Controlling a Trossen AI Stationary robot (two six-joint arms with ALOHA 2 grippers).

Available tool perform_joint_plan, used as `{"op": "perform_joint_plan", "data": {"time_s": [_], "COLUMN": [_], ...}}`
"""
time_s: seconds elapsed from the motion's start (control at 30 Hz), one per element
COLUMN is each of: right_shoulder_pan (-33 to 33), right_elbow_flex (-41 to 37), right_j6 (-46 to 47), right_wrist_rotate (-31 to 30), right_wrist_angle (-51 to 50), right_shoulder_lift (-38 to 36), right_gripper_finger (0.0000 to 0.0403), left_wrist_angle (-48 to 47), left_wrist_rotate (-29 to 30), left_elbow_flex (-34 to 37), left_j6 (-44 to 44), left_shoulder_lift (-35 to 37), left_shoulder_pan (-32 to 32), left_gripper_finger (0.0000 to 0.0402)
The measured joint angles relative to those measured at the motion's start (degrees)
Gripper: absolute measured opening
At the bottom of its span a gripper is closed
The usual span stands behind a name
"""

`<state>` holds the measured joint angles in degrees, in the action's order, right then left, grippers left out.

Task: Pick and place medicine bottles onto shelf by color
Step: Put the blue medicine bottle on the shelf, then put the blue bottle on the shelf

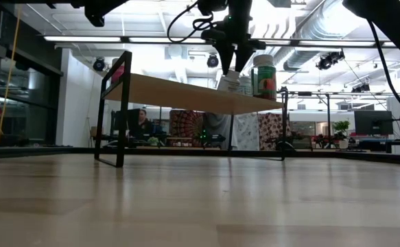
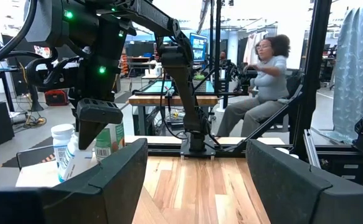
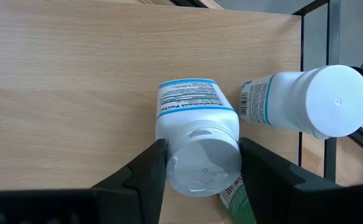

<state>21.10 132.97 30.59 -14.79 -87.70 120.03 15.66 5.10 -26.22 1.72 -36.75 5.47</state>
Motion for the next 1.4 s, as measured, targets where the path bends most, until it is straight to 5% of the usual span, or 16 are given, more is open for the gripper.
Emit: {"op": "perform_joint_plan", "data": {"time_s": [1.0,1.4], "right_shoulder_pan": [0.1,0.3], "right_elbow_flex": [0.0,0.0], "right_j6": [0.5,0.3], "right_wrist_rotate": [0.0,0.0], "right_wrist_angle": [-0.7,-0.6], "right_shoulder_lift": [0.0,0.0], "right_gripper_finger": [0.0169,0.0273], "left_wrist_angle": [0.0,0.0], "left_wrist_rotate": [0.0,0.0], "left_elbow_flex": [0.0,0.0], "left_j6": [0.0,0.0], "left_shoulder_lift": [0.0,0.0], "left_shoulder_pan": [0.0,0.0], "left_gripper_finger": [0.0261,0.0261]}}
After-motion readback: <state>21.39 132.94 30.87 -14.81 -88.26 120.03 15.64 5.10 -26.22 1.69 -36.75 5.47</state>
